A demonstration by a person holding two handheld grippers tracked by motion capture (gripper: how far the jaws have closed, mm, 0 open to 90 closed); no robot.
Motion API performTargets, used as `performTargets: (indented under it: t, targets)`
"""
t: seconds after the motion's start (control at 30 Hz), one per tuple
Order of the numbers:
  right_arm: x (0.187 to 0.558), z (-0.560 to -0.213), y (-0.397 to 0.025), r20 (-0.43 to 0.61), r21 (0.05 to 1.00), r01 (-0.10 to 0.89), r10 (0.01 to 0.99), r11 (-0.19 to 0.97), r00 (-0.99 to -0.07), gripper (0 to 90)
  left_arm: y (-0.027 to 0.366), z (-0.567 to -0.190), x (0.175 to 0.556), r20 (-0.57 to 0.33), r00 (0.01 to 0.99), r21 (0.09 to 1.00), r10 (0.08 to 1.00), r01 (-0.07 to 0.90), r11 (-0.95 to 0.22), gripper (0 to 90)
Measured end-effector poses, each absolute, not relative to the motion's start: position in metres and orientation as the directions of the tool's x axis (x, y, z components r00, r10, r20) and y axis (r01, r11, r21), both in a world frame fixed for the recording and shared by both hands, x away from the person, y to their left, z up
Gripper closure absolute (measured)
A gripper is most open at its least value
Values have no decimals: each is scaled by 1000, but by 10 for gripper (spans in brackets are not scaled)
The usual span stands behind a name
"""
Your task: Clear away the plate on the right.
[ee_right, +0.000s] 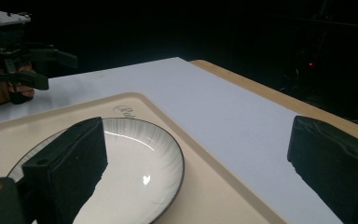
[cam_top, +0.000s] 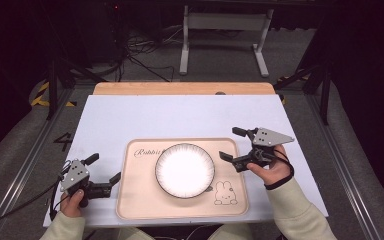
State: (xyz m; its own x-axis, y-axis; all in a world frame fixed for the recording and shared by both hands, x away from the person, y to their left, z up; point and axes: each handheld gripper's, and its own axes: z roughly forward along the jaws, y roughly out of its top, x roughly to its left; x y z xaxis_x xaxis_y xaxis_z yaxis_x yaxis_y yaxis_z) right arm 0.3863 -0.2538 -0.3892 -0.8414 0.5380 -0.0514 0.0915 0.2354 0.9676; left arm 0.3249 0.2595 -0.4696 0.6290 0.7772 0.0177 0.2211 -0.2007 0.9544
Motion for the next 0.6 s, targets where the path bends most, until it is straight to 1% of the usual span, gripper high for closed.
performTargets:
  t: [0.6]
  targets:
    - [378, -392, -313, -41, 971, 116, 629, 207, -777, 33, 259, -470, 325, 18, 628, 955, 778, 220, -199, 2]
